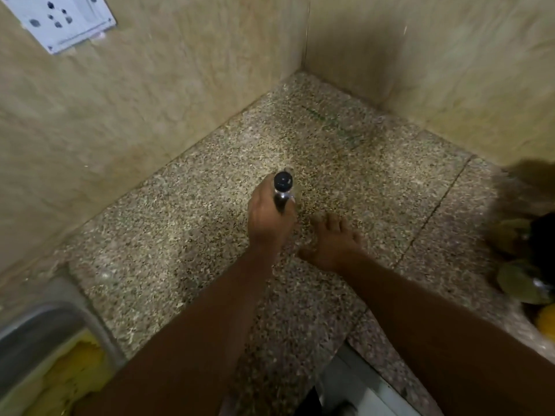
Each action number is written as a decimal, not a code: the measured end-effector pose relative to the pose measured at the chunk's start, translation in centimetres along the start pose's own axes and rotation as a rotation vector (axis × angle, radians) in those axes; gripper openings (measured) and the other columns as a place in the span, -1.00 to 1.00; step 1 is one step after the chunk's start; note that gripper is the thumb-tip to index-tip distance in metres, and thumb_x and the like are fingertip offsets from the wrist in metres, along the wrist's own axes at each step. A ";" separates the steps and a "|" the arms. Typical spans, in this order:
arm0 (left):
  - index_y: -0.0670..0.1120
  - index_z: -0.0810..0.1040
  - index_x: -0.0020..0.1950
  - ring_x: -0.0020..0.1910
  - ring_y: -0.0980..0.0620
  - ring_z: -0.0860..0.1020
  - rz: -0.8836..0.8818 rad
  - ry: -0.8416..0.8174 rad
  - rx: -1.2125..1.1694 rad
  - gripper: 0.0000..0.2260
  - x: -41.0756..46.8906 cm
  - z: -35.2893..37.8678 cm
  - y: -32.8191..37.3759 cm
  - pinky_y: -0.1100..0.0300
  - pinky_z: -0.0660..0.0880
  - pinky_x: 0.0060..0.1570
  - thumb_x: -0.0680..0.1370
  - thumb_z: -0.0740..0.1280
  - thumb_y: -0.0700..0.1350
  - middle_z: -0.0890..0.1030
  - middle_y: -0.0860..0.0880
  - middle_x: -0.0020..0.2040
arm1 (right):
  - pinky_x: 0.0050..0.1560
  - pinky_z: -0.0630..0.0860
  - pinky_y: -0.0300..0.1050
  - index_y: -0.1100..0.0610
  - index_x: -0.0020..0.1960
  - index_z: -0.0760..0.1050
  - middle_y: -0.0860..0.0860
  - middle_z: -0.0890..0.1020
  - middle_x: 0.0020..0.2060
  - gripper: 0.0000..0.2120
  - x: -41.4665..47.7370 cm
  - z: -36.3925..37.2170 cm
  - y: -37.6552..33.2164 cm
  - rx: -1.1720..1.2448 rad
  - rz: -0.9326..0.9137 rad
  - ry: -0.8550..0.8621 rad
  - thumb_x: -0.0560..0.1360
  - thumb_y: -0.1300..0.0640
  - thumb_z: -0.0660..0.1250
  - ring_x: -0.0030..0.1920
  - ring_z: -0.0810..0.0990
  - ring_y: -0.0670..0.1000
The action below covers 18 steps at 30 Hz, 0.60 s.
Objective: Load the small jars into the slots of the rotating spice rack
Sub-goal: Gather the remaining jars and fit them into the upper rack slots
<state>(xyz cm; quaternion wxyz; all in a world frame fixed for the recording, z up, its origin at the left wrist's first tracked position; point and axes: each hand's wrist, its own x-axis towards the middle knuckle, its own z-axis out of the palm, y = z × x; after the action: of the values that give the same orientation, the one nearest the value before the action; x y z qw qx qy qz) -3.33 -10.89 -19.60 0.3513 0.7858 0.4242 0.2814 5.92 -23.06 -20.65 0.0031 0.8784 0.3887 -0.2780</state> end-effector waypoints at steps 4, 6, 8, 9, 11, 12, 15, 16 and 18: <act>-0.04 0.43 0.44 0.27 0.01 0.50 0.102 -0.009 0.003 -0.54 1.5 0.5 -1.3 0.08 0.46 0.24 0.57 0.32 0.09 0.58 -0.01 0.29 | 0.46 -0.14 0.53 -0.15 0.61 -0.25 0.12 -0.27 0.62 0.05 1.2 1.0 -0.2 -0.028 0.004 -0.028 0.37 -0.54 0.21 0.59 -0.27 0.34; -0.06 0.42 0.46 0.30 0.01 0.51 0.100 -0.018 0.016 -0.50 2.0 0.9 -1.7 0.07 0.47 0.26 0.57 0.33 0.09 0.58 -0.03 0.30 | 0.44 -0.17 0.55 -0.16 0.61 -0.31 0.12 -0.33 0.61 0.10 1.8 1.0 -0.2 -0.048 0.000 -0.032 0.34 -0.58 0.20 0.58 -0.31 0.34; -0.05 0.44 0.45 0.29 -0.01 0.51 0.092 -0.034 0.034 -0.50 2.5 1.4 -1.7 0.03 0.49 0.25 0.57 0.31 0.14 0.59 -0.04 0.29 | 0.43 -0.19 0.55 -0.17 0.60 -0.35 0.12 -0.36 0.60 0.13 2.1 0.8 -0.1 -0.042 -0.001 -0.044 0.33 -0.59 0.21 0.57 -0.33 0.34; -0.05 0.46 0.44 0.28 -0.02 0.51 0.092 -0.035 0.037 -0.51 2.7 1.4 -1.7 0.02 0.49 0.24 0.57 0.31 0.14 0.59 -0.04 0.28 | 0.43 -0.19 0.56 -0.18 0.60 -0.36 0.12 -0.36 0.60 0.14 2.2 0.8 -0.1 -0.038 -0.002 -0.048 0.32 -0.59 0.22 0.57 -0.33 0.34; -0.06 0.48 0.40 0.25 -0.04 0.52 0.092 -0.024 0.037 -0.53 3.0 1.7 -1.7 0.00 0.51 0.20 0.56 0.33 0.12 0.60 -0.04 0.25 | 0.42 -0.19 0.56 -0.18 0.60 -0.35 0.11 -0.35 0.60 0.14 2.3 0.8 -0.1 -0.039 -0.005 -0.046 0.32 -0.59 0.22 0.57 -0.33 0.34; -0.06 0.49 0.39 0.24 -0.04 0.52 0.094 -0.018 0.039 -0.54 3.0 1.8 -1.5 0.01 0.51 0.19 0.55 0.33 0.12 0.61 -0.04 0.24 | 0.43 -0.18 0.56 -0.18 0.60 -0.34 0.11 -0.33 0.61 0.13 2.2 0.8 0.0 -0.032 -0.008 -0.037 0.33 -0.58 0.23 0.58 -0.32 0.34; -0.07 0.50 0.39 0.24 -0.02 0.48 0.097 -0.001 0.044 -0.54 2.3 2.0 -0.8 0.09 0.47 0.16 0.56 0.35 0.12 0.59 -0.06 0.25 | 0.46 -0.12 0.51 -0.17 0.63 -0.22 0.08 -0.21 0.64 0.01 2.1 0.2 0.3 0.004 -0.025 -0.006 0.41 -0.50 0.23 0.61 -0.23 0.29; -0.07 0.50 0.38 0.25 -0.01 0.46 0.093 0.004 0.038 -0.55 1.8 2.1 -0.3 0.08 0.47 0.14 0.56 0.36 0.12 0.58 -0.06 0.25 | 0.48 -0.07 0.48 -0.15 0.63 -0.16 0.08 -0.14 0.65 -0.04 1.8 -0.1 0.7 0.017 -0.042 0.021 0.44 -0.47 0.23 0.62 -0.17 0.26; -0.05 0.50 0.38 0.24 -0.01 0.44 0.079 -0.004 0.016 -0.54 0.7 2.4 0.7 0.02 0.50 0.11 0.56 0.36 0.14 0.58 -0.05 0.24 | 0.51 0.13 0.36 -0.08 0.64 -0.06 0.11 0.06 0.64 -0.13 1.2 -0.8 1.7 0.096 -0.079 0.088 0.50 -0.36 0.26 0.62 0.03 0.22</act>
<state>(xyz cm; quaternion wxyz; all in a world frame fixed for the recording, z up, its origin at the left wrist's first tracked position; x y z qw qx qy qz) -0.93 -11.33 -20.36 0.3347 0.8051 0.3944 0.2901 8.09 -23.28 -20.90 -0.0672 0.8729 0.4089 -0.2575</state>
